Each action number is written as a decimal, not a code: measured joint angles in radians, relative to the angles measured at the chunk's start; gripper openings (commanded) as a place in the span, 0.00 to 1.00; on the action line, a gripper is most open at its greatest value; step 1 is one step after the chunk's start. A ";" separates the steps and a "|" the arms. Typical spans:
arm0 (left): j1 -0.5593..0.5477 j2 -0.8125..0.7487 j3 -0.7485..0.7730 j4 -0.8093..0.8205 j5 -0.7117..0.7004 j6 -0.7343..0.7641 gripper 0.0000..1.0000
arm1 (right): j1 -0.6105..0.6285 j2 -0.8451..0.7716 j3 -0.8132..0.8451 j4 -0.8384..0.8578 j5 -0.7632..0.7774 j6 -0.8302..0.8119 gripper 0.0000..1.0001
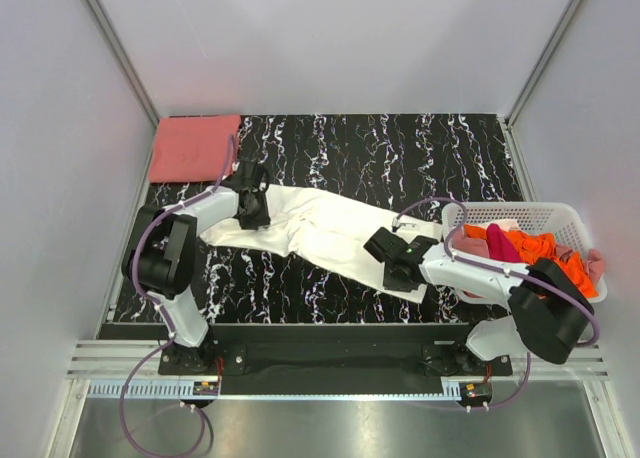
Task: Fold and stack the t-shirts
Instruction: Fold the tshirt
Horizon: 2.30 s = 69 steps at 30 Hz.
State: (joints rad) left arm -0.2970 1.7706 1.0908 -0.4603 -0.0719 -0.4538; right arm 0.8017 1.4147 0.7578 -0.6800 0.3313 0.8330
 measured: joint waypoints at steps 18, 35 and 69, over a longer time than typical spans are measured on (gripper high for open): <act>-0.087 0.325 0.455 -0.063 0.121 0.027 0.37 | 0.043 -0.090 -0.029 -0.034 -0.012 0.095 0.21; 0.069 0.716 1.159 -0.098 0.270 0.006 0.36 | 0.044 -0.226 0.184 -0.037 0.046 0.038 0.21; 0.081 0.428 0.608 -0.146 -0.068 0.062 0.00 | 0.044 -0.400 0.196 0.006 0.072 -0.026 0.22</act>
State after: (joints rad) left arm -0.2157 2.1983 1.6989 -0.6067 -0.1394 -0.3916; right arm 0.8455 1.0149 0.9543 -0.6735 0.4030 0.8066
